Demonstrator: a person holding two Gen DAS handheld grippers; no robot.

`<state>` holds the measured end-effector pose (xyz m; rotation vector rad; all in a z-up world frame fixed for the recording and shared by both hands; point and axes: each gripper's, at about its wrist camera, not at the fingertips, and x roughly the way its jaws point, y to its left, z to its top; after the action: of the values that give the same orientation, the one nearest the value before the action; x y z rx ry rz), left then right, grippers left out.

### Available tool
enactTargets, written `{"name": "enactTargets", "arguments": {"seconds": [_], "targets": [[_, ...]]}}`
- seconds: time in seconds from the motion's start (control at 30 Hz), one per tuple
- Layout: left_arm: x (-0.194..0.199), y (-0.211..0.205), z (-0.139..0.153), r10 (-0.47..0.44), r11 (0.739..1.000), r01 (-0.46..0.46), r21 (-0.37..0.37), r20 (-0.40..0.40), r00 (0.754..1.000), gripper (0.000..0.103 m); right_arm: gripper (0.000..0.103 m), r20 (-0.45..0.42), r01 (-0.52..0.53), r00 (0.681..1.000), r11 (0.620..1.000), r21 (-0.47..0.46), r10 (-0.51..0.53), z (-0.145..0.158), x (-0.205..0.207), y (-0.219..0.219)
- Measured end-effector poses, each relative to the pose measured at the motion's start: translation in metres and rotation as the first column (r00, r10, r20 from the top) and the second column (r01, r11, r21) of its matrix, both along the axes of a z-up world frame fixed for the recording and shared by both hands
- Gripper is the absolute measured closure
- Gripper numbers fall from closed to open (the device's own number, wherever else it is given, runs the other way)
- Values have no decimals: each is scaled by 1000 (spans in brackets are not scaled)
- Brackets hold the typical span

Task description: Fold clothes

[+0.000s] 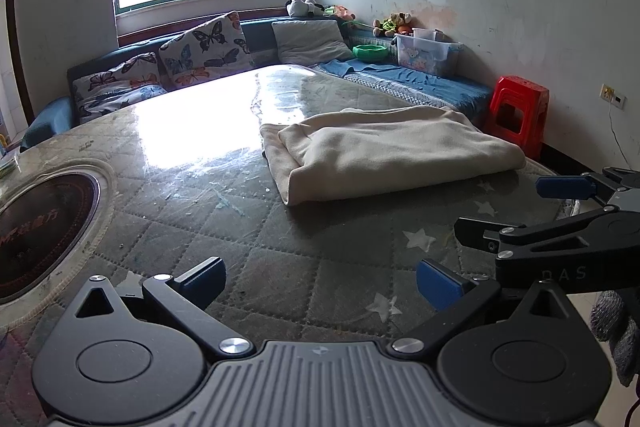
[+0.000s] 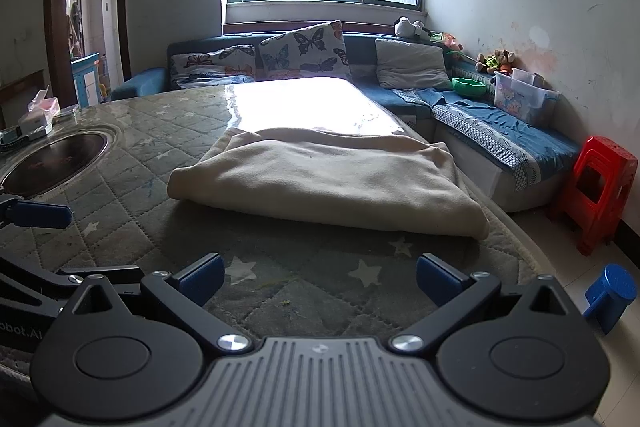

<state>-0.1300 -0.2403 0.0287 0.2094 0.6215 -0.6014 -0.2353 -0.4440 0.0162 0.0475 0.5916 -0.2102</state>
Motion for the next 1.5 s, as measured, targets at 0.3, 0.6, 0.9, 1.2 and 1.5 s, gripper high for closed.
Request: {"name": "enactTargets", "arguments": {"seconds": [0.3,0.6,0.9,1.2,1.5], "targets": [[4,-2,-1,-3,1000,3,5,-8,1000,0,0,-6,1,1000,1000,7,-1,-2,3,-2],[10,-5,-3,-5,1000,5,11,-18,1000,0,0,-17,4,1000,1000,15,-4,-4,7,-3],[15,-6,-4,-7,1000,7,18,-25,1000,0,0,-25,6,1000,1000,19,-6,-4,11,-6],[21,-10,-3,-10,1000,11,28,-26,1000,0,0,-31,14,999,1000,27,-13,-4,17,-11],[29,-13,-3,-14,999,15,35,-34,999,0,0,-42,21,999,999,36,-19,-5,24,-16]]}}
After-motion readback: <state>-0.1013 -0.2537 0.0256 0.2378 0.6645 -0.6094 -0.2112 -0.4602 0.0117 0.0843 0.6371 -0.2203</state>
